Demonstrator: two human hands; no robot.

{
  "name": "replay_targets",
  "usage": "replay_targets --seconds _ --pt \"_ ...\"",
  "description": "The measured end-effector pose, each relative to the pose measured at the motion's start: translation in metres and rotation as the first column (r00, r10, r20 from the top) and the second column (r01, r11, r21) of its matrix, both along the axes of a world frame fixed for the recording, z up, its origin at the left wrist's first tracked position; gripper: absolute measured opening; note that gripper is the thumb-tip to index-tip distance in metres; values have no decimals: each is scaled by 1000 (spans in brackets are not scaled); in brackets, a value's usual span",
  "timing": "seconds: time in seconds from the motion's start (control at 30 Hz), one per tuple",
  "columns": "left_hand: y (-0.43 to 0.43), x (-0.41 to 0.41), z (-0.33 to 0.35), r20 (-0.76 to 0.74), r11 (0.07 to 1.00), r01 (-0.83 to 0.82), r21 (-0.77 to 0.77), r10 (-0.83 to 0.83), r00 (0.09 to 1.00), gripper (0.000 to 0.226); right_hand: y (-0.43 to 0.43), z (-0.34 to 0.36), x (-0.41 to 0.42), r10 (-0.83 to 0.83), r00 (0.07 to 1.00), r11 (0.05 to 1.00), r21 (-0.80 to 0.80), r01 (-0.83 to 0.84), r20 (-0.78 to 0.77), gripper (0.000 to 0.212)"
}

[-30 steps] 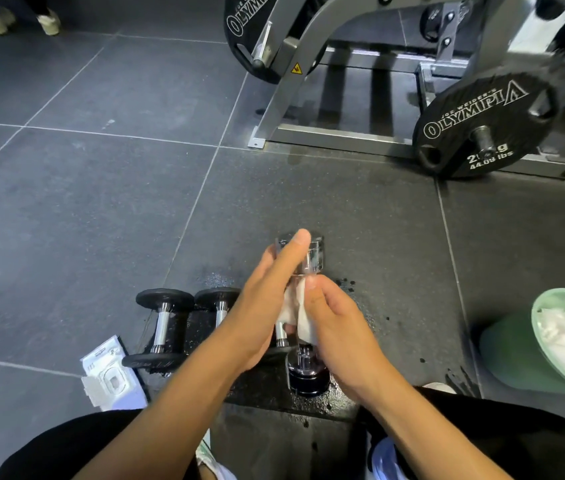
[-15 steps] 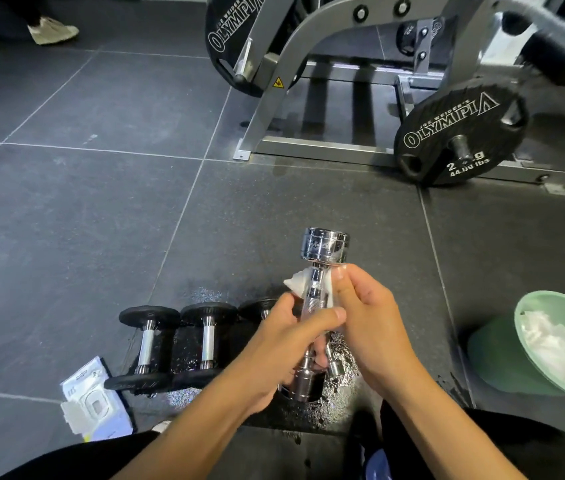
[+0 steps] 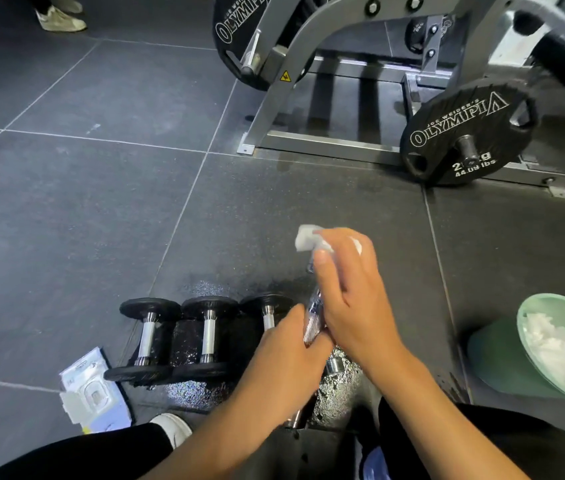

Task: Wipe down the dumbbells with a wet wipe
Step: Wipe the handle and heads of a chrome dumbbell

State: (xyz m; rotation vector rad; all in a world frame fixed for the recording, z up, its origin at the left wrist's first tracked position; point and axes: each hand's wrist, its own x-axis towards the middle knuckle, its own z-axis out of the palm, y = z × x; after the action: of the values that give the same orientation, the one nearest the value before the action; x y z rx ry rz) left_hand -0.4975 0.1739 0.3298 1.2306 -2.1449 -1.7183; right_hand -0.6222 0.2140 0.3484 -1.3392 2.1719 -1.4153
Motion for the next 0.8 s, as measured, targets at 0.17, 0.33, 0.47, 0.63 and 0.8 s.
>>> replay_targets --seconds 0.17,0.33,0.47,0.63,0.8 --pt "7 4 5 137 959 103 -263 -68 988 23 -9 4 -10 -204 869 978 50 203 450 23" --pt "1 0 10 -86 990 94 107 -85 993 18 -10 21 -5 -53 127 989 35 143 990 29" --pt "-2 3 23 -209 844 184 503 -87 974 18 -10 23 -10 52 -6 994 -51 99 999 37" --pt "1 4 22 -160 782 148 606 -63 985 15 -4 11 -20 -16 724 985 -113 129 690 20" --pt "7 8 4 291 960 266 -91 -230 929 17 5 -11 -27 276 864 928 352 -124 -422 26"
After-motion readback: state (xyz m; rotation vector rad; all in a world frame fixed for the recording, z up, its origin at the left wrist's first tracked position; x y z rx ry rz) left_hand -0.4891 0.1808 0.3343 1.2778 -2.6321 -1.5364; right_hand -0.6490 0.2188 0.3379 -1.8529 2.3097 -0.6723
